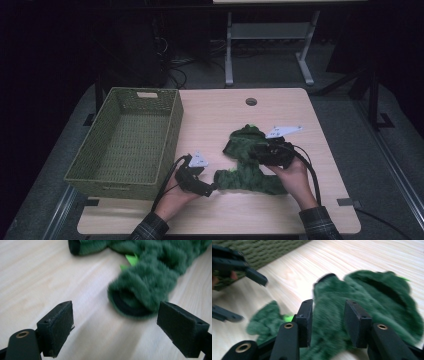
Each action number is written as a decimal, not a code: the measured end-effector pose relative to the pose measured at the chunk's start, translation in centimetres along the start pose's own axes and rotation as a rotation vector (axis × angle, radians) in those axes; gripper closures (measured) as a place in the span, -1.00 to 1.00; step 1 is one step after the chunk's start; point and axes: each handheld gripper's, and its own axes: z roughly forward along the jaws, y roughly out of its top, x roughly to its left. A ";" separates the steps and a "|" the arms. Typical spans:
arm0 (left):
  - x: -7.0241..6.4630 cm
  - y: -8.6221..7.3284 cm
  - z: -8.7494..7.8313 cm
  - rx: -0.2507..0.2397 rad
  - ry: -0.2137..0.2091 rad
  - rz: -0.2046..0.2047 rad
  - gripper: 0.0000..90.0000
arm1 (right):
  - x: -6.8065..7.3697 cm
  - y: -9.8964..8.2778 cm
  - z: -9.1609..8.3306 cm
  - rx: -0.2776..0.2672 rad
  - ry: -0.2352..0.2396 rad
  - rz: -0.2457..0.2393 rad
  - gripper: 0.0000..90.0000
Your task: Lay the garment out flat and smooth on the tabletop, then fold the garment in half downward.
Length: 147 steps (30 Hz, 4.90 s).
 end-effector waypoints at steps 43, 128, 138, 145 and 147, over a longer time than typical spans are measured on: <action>-1.2 -3.6 -0.3 -0.047 -0.006 0.075 -0.73 | 11.1 -2.5 7.9 0.167 0.014 -0.303 0.77; -1.2 -3.6 -0.2 -0.049 -0.017 0.073 -0.73 | 1.5 -5.6 -2.7 0.064 0.042 -0.022 0.72; -1.2 -3.6 -0.2 -0.056 -0.016 0.070 -0.73 | 2.4 -3.2 -3.0 -0.005 0.052 -0.067 0.97; -1.1 -3.6 -0.3 -0.047 -0.016 0.080 -0.72 | 2.4 -3.7 0.4 0.087 0.044 -0.081 0.98; -1.1 -3.6 -0.3 -0.047 -0.015 0.080 -0.72 | 2.4 -4.1 1.2 0.126 0.028 -0.094 0.99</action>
